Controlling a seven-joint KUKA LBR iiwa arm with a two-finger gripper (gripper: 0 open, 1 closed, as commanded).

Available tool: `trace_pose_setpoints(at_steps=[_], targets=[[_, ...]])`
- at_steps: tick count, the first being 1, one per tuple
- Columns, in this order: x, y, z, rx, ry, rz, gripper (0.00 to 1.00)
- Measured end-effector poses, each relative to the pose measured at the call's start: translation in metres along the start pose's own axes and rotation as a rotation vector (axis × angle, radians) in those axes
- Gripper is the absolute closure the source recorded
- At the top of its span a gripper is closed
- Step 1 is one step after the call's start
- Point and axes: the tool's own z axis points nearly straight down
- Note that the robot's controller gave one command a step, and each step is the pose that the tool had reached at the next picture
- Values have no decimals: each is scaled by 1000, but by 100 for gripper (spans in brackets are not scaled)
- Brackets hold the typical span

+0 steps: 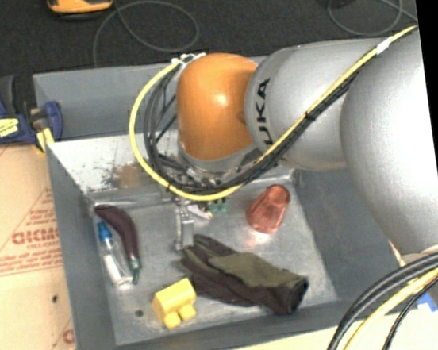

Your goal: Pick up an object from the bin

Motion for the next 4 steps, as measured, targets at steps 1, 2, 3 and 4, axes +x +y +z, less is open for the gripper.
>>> trace_pose_setpoints(at_steps=[1,2,3,4], targets=[[9,-18,22,-1,-7,-111,0],[32,-84,81,0,-3,-327,100],[32,-83,81,-1,-3,-326,100],[25,-93,-45,0,-6,-335,100]])
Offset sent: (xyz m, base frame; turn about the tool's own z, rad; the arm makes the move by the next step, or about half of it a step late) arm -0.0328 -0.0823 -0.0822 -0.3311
